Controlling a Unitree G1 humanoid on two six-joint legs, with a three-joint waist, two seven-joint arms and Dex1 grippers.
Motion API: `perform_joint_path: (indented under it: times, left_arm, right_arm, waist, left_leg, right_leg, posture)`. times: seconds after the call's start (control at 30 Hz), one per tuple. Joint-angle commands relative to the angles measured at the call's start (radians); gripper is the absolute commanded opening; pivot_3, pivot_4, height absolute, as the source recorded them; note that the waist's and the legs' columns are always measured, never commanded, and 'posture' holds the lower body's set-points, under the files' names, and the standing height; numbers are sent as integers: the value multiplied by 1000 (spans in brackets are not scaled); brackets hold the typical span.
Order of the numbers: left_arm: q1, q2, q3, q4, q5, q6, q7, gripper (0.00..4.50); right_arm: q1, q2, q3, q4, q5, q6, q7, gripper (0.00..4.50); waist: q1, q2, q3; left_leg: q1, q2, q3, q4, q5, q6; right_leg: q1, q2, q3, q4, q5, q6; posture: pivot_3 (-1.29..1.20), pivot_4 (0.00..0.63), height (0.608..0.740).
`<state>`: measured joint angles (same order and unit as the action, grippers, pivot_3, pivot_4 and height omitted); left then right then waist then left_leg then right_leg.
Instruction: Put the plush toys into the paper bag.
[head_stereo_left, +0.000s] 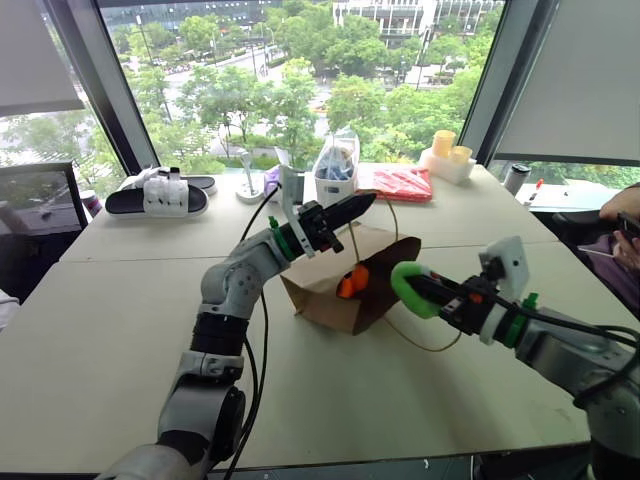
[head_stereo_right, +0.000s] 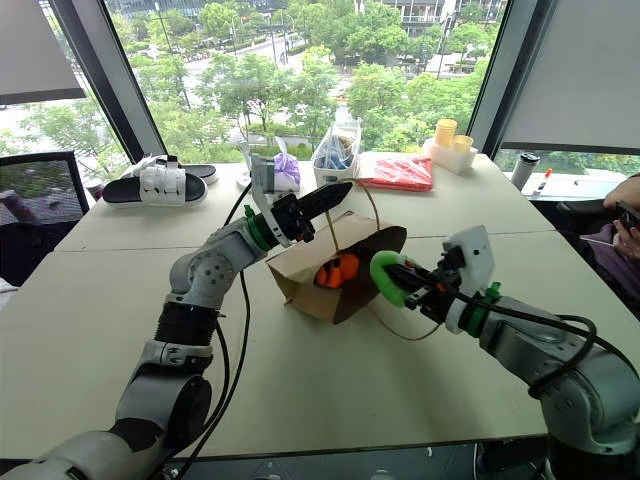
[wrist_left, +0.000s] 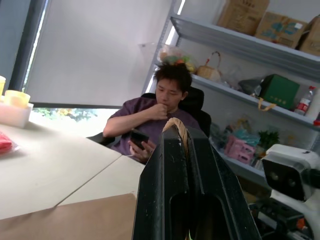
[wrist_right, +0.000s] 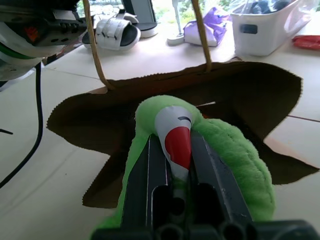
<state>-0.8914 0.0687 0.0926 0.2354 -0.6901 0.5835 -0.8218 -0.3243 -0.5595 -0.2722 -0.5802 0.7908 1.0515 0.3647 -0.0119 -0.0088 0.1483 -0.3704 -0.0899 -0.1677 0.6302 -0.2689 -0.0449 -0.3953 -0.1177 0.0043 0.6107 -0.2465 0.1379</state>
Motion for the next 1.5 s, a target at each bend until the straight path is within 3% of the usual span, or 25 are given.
perform_joint_path:
  times: [0.03,0.17,0.27,0.37,0.43,0.53,0.77,0.83,0.97,1.13,1.37,1.47,1.5]
  left_arm:
    - [-14,-11,0,-55,-32,8,-4,0]
    - [-18,-26,47,-66,-71,26,45,0]
    - [-18,-20,73,-78,-98,36,78,0]
    - [-14,-13,91,-88,-112,41,102,0]
    - [-11,-7,101,-88,-113,36,114,0]
    - [-15,-5,112,-67,-113,24,125,0]
    - [-50,-7,108,5,-98,-3,114,0]
    - [-56,-6,107,14,-98,-6,112,0]
    - [-61,-8,103,9,-102,-2,114,0]
    - [-51,-28,88,-14,-101,1,124,0]
    - [-34,-29,79,-9,-92,-9,111,0]
    - [-34,-21,81,-4,-89,-11,105,0]
    - [-33,-18,84,-10,-92,-7,106,0]
  right_arm:
    - [-76,25,93,66,-82,-64,-28,31]
    - [-168,43,254,208,-239,-152,-34,31]
    - [-208,55,301,288,-304,-205,-25,31]
    - [-215,64,307,308,-323,-224,-7,1083]
    - [-206,65,296,287,-324,-220,0,2241]
    - [-174,51,253,214,-285,-191,18,3546]
    - [-77,40,3,62,-92,-79,20,3546]
    - [12,14,-146,36,-24,-31,18,3546]
    - [171,-2,-302,17,70,18,14,3546]
    - [351,89,-320,13,80,-44,-9,3546]
    - [395,274,-295,55,205,-85,-77,3546]
    - [403,319,-283,78,238,-102,-114,2731]
    - [412,323,-274,75,239,-106,-117,2165]
  waist:
    - [0,0,0]
    - [-1,0,0]
    - [-1,0,0]
    - [0,0,0]
    - [0,0,0]
    - [1,0,0]
    - [5,0,0]
    - [1,0,0]
    - [21,0,0]
    - [21,0,0]
    - [19,0,0]
    - [20,0,0]
    - [20,0,0]
  left_leg:
    - [0,0,0,0,0,0]
    - [-1,0,0,-1,2,-4]
    - [-2,0,0,-1,3,-5]
    - [-2,0,-1,-1,3,-5]
    - [-2,0,-1,-1,3,-5]
    - [-2,0,-1,-1,3,-5]
    - [-2,0,-2,0,2,-3]
    - [-2,0,-1,0,1,-2]
    - [-2,0,-2,-1,0,0]
    - [-1,0,-1,-1,0,1]
    - [0,0,0,-1,0,1]
    - [0,0,0,-1,0,1]
    - [0,0,0,-1,0,1]
  right_leg:
    - [0,0,0,0,0,0]
    - [-2,0,0,0,0,0]
    - [-3,0,0,0,0,0]
    - [-3,0,0,0,0,0]
    - [-3,0,0,0,0,0]
    - [-3,0,0,0,0,0]
    - [-2,0,0,-1,0,0]
    - [-2,0,0,-1,0,0]
    - [-2,0,-1,0,0,0]
    - [0,0,-1,0,0,0]
    - [0,1,1,1,0,0]
    - [-1,1,1,1,0,0]
    - [-1,1,1,1,0,0]
  posture:
    - [0,150,740]
    - [0,150,740]
    - [0,150,740]
    - [0,150,740]
    - [0,150,740]
    - [0,150,740]
    - [0,150,740]
    - [0,150,740]
    - [0,150,740]
    - [0,150,740]
    - [0,150,740]
    - [0,150,740]
    - [0,150,740]
